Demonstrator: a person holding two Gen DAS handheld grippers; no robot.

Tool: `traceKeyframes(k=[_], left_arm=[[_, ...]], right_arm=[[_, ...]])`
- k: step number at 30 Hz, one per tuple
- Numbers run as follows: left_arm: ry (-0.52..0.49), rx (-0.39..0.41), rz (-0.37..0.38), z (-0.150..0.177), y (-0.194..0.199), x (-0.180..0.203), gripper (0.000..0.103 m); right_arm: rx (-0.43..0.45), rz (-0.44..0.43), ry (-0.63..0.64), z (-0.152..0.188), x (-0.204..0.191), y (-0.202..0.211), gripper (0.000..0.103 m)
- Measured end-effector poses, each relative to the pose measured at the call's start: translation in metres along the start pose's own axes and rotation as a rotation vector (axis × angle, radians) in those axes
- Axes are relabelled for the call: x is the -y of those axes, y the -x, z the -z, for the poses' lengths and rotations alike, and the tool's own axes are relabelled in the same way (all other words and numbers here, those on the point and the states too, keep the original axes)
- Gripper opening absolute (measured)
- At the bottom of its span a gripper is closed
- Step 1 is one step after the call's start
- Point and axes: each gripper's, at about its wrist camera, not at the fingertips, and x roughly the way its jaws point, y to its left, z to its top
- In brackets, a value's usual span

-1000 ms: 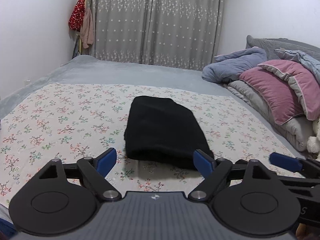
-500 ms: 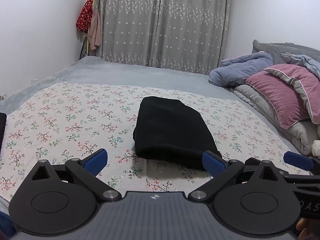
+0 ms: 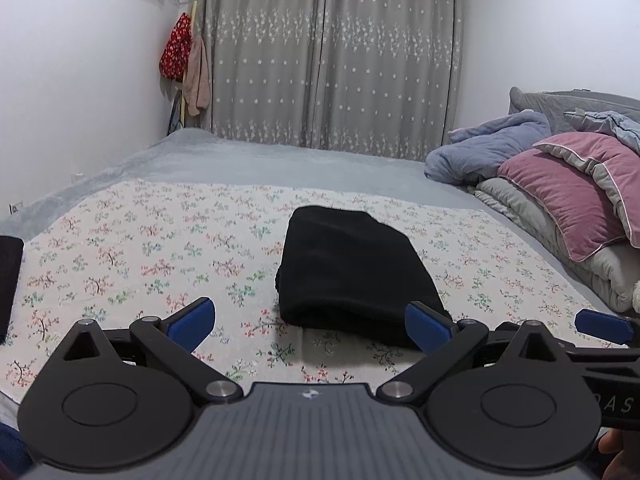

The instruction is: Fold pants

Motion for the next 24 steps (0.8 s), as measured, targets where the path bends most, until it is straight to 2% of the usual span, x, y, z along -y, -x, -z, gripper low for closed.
traceKeyframes(k=[7, 24], left_arm=[[-0.002, -0.035, -0.013, 0.0020, -0.0060, -0.0012, 0.103], [-0.011, -0.052, -0.028, 0.0035, -0.0107, -0.0012, 0.103]], right_arm=[[-0.031, 0.010, 0.006, 0.0032, -0.0036, -0.0056, 0.103], [-0.054, 0.015, 0.018, 0.0060, -0.0070, -0.0106, 0.103]])
